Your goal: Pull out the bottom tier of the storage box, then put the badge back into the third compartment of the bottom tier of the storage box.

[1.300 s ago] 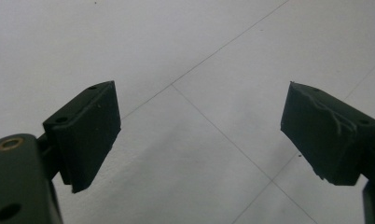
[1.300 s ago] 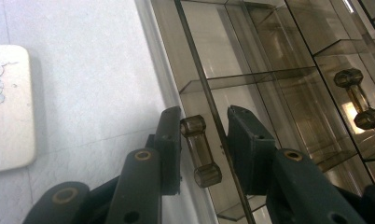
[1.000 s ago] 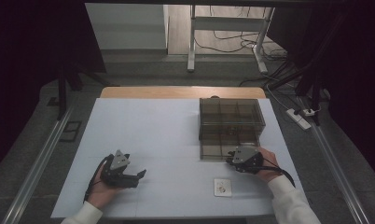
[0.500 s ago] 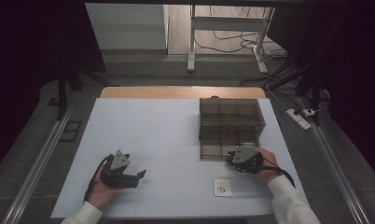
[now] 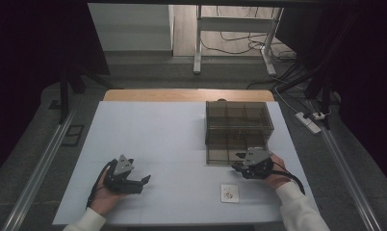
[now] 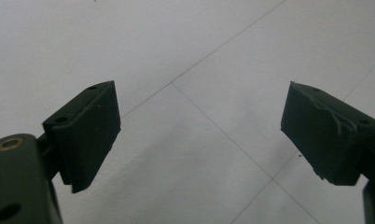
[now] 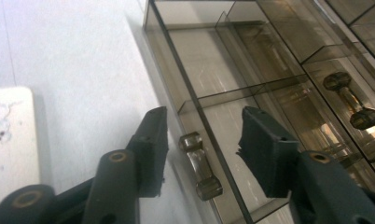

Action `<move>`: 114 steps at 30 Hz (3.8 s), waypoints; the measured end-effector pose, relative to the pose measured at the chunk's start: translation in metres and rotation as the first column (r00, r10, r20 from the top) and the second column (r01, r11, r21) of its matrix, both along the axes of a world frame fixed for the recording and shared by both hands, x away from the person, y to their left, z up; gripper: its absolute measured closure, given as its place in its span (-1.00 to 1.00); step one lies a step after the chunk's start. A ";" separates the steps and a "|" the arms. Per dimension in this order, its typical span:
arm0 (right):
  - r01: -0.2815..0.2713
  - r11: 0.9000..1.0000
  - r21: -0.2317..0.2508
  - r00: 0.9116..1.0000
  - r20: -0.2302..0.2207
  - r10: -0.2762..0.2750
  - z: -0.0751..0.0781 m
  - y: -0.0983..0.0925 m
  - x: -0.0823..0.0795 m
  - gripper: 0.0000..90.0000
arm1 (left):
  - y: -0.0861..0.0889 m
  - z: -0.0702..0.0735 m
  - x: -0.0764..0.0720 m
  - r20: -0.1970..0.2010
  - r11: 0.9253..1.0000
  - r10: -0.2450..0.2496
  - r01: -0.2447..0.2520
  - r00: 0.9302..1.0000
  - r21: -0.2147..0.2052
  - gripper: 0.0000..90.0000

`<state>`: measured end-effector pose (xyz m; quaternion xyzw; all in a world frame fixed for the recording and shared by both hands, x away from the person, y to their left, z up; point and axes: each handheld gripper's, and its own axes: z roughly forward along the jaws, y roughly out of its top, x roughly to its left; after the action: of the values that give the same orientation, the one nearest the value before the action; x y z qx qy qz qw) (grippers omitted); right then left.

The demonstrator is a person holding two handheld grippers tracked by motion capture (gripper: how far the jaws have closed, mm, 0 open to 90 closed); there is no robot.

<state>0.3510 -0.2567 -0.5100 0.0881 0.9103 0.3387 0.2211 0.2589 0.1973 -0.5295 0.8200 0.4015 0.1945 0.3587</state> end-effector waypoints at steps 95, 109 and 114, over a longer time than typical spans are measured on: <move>-0.037 0.993 0.112 0.968 -0.243 0.064 0.031 0.018 -0.048 -0.43 | 0.000 0.003 -0.001 -0.008 0.998 -0.039 0.039 0.999 -0.040 -0.73; -0.087 0.996 0.002 0.952 -0.294 0.084 0.019 0.029 -0.052 -0.54 | 0.002 0.003 -0.002 -0.014 0.999 -0.037 0.036 0.999 -0.040 -0.73; -0.098 0.995 -0.032 0.949 -0.303 0.084 0.014 0.032 -0.052 -0.57 | 0.002 0.003 -0.002 -0.016 0.999 -0.039 0.038 0.999 -0.036 -0.73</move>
<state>0.2989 -0.2245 -0.4962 0.0913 0.9441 0.3097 0.0660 0.2566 0.1990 -0.5263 0.8226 0.3920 0.1734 0.3736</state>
